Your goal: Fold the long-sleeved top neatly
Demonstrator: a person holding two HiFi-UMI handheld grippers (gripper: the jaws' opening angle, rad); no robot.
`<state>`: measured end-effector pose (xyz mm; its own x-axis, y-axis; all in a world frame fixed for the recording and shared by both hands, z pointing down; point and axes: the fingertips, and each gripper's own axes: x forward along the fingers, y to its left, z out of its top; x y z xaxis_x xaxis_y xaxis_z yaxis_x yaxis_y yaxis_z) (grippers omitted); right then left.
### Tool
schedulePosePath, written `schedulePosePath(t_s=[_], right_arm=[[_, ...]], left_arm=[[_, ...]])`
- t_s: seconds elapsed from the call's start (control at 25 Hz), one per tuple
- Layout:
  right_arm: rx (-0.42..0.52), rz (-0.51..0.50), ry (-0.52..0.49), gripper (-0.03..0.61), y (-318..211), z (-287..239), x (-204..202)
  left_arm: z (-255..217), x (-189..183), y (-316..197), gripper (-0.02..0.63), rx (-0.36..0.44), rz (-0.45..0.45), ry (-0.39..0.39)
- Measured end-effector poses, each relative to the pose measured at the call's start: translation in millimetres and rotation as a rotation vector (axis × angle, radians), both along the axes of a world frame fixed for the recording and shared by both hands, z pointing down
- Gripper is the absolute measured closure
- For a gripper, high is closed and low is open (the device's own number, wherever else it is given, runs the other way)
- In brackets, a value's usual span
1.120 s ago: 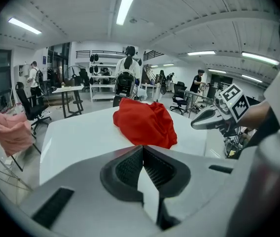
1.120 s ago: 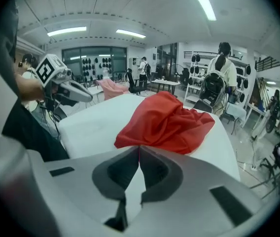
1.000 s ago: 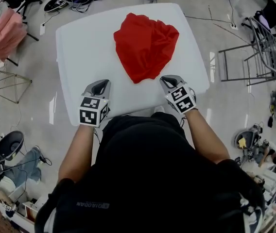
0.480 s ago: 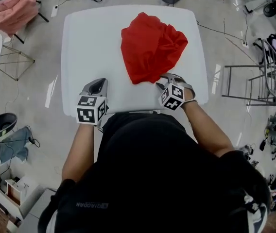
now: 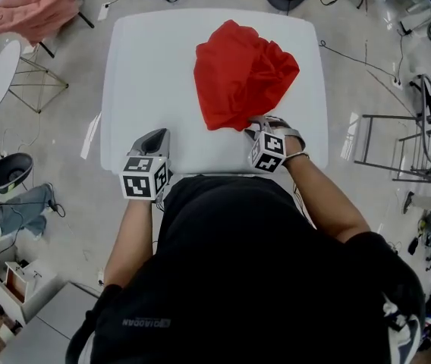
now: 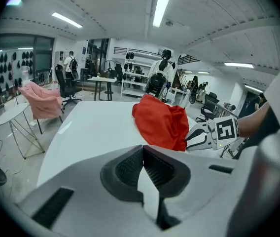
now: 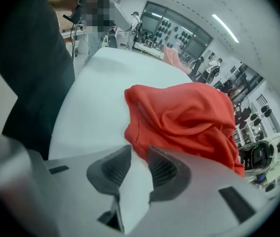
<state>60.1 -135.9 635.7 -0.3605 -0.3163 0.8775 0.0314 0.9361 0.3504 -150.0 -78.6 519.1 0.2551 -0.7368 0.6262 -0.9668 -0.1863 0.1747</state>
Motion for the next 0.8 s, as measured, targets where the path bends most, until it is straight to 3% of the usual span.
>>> schedulePosePath(t_s=[0.08, 0.24, 0.48, 0.6, 0.8], right_arm=[[-0.018, -0.017, 0.005, 0.517, 4.8, 2.8, 0.3], [-0.039, 0.045, -0.057, 0.54, 5.3, -5.7, -4.3], [-0.065, 0.248, -0.364, 0.545, -13.5, -83.9, -20.9], [-0.004, 0.327, -0.531, 0.546, -36.7, -143.5, -17.8], [0.177, 0.327, -0.688, 0.548, -73.8, -249.9, -12.4]], left_arm=[[-2.0, 3.1, 1.3, 0.611, 0.004, -0.001, -0.004], [-5.3, 3.8, 2.5, 0.611, 0.018, 0.005, -0.01], [-9.0, -7.3, -8.2, 0.611, 0.023, 0.036, -0.034], [-20.5, -8.9, -24.8, 0.611, 0.057, 0.051, -0.055], [-53.7, -7.6, -53.8, 0.611, 0.157, 0.091, -0.106]])
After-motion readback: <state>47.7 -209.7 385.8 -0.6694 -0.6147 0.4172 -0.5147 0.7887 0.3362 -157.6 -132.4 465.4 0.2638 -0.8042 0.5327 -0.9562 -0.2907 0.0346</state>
